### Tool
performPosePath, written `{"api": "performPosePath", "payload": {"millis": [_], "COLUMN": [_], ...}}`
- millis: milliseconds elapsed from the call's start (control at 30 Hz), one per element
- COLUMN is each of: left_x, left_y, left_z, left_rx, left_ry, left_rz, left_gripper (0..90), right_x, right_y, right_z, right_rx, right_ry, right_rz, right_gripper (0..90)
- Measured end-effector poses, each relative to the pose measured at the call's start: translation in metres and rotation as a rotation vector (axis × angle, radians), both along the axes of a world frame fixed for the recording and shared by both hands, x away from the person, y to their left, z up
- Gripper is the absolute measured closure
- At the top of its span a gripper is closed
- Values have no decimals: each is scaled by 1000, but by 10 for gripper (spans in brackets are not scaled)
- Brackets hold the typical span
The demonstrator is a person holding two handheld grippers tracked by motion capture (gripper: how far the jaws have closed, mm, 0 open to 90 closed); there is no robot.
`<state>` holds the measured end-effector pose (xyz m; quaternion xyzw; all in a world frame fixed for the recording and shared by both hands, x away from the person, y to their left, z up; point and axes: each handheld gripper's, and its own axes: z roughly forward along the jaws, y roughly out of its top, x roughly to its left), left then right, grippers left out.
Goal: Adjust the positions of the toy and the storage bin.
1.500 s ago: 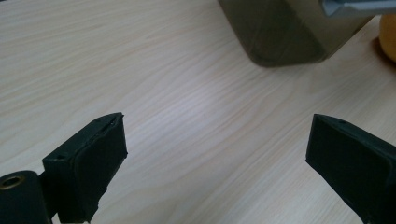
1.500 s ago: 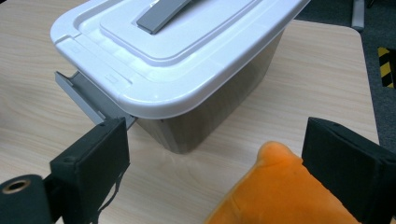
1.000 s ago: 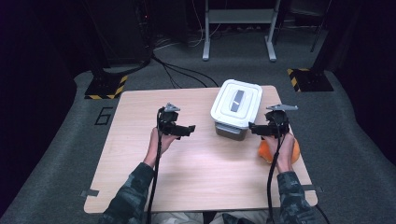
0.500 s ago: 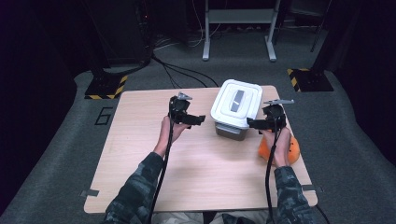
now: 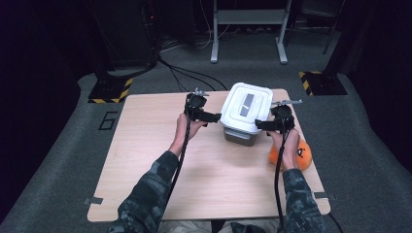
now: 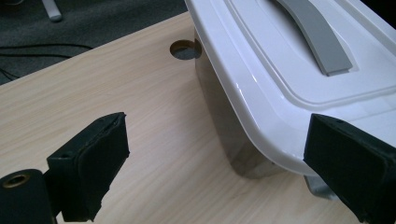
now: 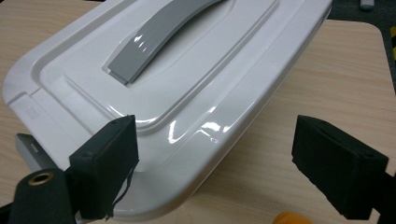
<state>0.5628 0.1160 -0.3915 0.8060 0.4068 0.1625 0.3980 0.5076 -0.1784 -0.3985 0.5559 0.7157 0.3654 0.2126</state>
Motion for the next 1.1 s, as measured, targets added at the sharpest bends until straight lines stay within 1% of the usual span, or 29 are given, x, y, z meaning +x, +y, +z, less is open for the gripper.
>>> {"api": "performPosePath", "payload": {"millis": [100, 200, 233, 300, 433, 533, 667, 733, 767, 833, 933, 1100], "left_x": [4, 8, 9, 10, 13, 15, 14, 13, 13, 12, 10, 7], "left_y": [-7, -14, -16, -20, -24, -22, -21, -21, -20, -20, -21, -22], "left_z": [0, -1, -1, -3, -8, -11, -11, -11, -11, -11, -11, -10], "left_rx": [-4, 18, 19, 30, 29, -9, -37, -37, -39, -41, -43, -36], "left_ry": [5, 7, 9, 6, 18, 35, 46, 42, 39, 40, 31, 34], "left_rz": [4, 0, -2, 3, 0, -17, -39, -50, -52, -60, -72, -98], "left_gripper": [77, 83, 88, 116, 166, 238, 319, 354, 371, 394, 436, 481], "right_x": [2, 3, 3, 4, 5, 6, 5, 4, 4, 3, 2, -1], "right_y": [-2, -4, -4, -3, -4, -5, -5, -5, -5, -5, -6, -6], "right_z": [-2, -3, -3, -3, -5, -6, -6, -6, -6, -6, -5, -5], "right_rx": [4, 8, 8, 10, 19, 42, 66, 77, 87, 87, 98, 109], "right_ry": [3, 2, 1, 9, 17, 16, 20, 22, 25, 20, 26, 31], "right_rz": [-1, -3, -5, -9, -2, 7, 23, 34, 40, 40, 41, 49], "right_gripper": [144, 159, 168, 191, 232, 272, 354, 411, 420, 429, 460, 484]}}
